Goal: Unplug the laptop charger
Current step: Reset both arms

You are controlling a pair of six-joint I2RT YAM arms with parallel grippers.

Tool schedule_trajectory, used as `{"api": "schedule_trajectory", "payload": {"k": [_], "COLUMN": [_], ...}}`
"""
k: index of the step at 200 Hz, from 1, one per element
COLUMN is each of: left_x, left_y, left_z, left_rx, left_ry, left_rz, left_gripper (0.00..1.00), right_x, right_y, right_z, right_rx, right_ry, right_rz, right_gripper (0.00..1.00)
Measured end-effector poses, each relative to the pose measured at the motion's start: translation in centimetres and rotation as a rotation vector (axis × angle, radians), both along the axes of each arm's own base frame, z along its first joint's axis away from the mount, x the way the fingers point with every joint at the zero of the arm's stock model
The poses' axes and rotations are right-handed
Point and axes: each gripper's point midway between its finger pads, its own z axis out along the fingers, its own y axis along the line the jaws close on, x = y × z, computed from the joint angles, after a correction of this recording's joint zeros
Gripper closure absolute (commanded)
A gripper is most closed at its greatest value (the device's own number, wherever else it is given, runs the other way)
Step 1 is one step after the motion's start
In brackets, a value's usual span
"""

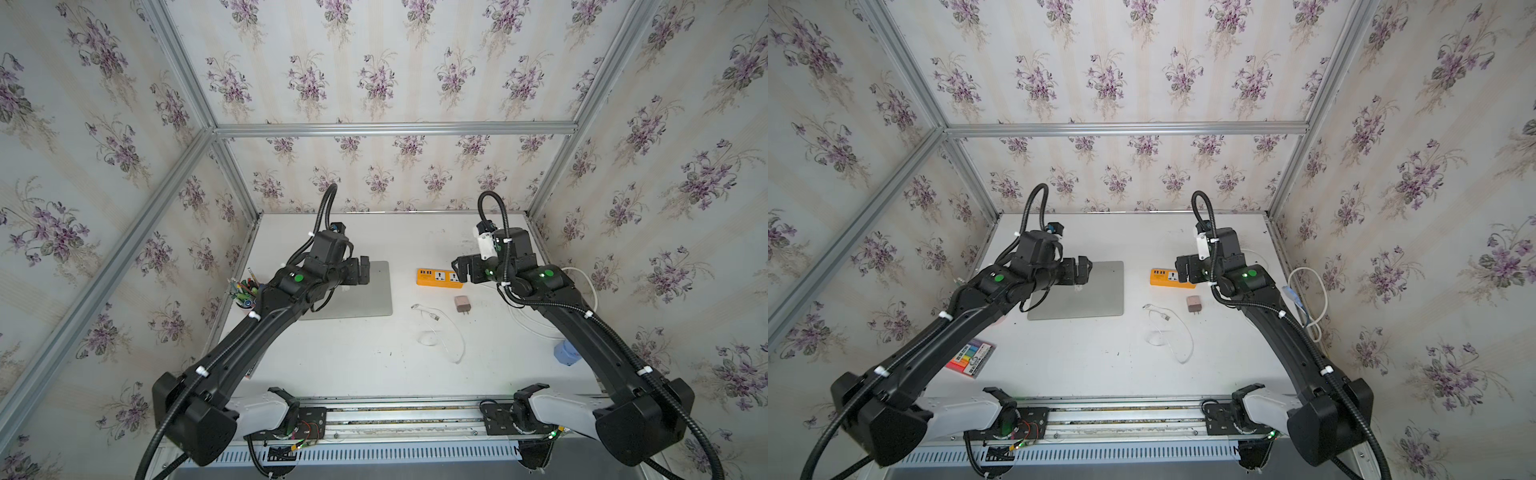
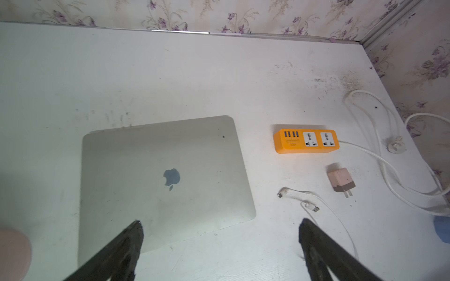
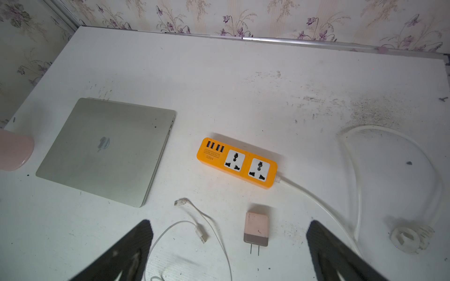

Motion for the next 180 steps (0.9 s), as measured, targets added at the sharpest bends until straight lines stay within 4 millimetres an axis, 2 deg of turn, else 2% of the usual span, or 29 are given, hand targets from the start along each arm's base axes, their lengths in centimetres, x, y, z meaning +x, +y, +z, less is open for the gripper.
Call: {"api": "schedule_trajectory", "payload": {"k": [15,34,74,102,132,159,180], "left_x": [-1.1,-1.5,-0.9,0.2,1.2,1.4,2.1], "left_y": [2.2,4.7,10.0,11.7,14.5,15.4,16.0], "left_z": [-0.9,-2.5,-6.1,-8.9,-11.9,-13.8,-14.7], "left_rx": [0.045,0.122,0.285,0.399,0.505,0.514,0.470], "left_ry": [-0.004,-0.004,0.002,-0.009,-0.046,-0.103,-0.147], "left_rz": [0.050,0.129,0.321,0.374,0.461,0.455,0.465], "left_gripper": [0.01,0.01,0.01,0.01,0.01,0.01,0.01], "right_x": [-0.5,-0.6,1.4,2.2,3.2,4.3,4.3], "right_y": [-0.5,-2.0,-6.6,-8.5,-10.4,-12.6,-12.7], "right_z": [-0.7,-1.6,-3.0,-4.6,-7.1,-9.5,-11.8], "right_rx": [0.006,0.022,0.064,0.068,-0.013,-0.067,-0.071], "right_ry": [-0.028,-0.066,-0.142,-0.208,-0.241,-0.227,-0.237], "right_rz": [-0.016,-0.065,-0.210,-0.256,-0.307,-0.380,-0.385], "right_gripper": [0.00,0.00,0.00,0.00,0.00,0.00,0.00]}}
